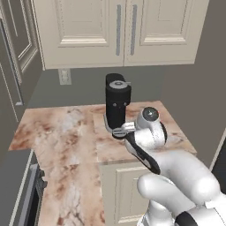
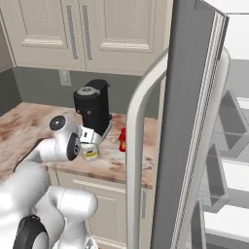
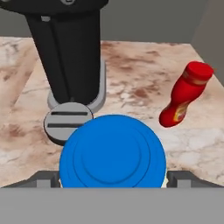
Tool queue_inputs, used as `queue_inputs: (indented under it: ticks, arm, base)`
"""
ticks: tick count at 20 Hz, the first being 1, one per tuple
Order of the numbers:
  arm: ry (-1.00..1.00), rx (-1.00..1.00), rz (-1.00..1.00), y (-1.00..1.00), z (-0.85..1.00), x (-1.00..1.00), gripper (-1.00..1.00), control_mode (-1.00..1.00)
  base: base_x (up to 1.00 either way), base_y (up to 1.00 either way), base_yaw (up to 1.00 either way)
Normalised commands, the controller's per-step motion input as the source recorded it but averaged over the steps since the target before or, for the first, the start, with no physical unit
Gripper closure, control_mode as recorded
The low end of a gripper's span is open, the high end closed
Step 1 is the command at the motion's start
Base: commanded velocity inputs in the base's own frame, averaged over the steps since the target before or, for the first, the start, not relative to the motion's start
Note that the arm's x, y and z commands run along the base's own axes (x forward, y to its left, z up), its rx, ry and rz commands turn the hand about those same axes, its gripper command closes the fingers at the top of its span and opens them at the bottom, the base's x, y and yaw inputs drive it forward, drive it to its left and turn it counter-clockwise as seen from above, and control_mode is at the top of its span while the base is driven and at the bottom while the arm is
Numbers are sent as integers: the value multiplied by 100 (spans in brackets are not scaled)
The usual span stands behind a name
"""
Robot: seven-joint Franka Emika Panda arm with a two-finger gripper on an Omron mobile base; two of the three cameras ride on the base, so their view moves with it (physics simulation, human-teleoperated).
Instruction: Place the ketchup and mayonnaise from the counter to the top shelf of the fridge. If the existing items in the fridge are on the top shelf, move them to other shelves.
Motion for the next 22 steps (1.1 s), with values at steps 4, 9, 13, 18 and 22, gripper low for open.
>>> queue_inputs:
  ticks: [4,9,13,18,22]
  arm:
    - [-19,3,0,-7,100,-81,100,-100]
    - [-11,1,-1,-4,100,-80,100,-100]
    - [-1,0,-4,0,100,-71,100,-100]
    - [0,0,-2,0,100,-68,100,-100]
    - [0,0,0,-1,76,-66,100,-100]
  base:
    - [0,0,0]
    - [0,0,0]
    - [0,0,0]
    - [0,0,0]
    - [0,0,0]
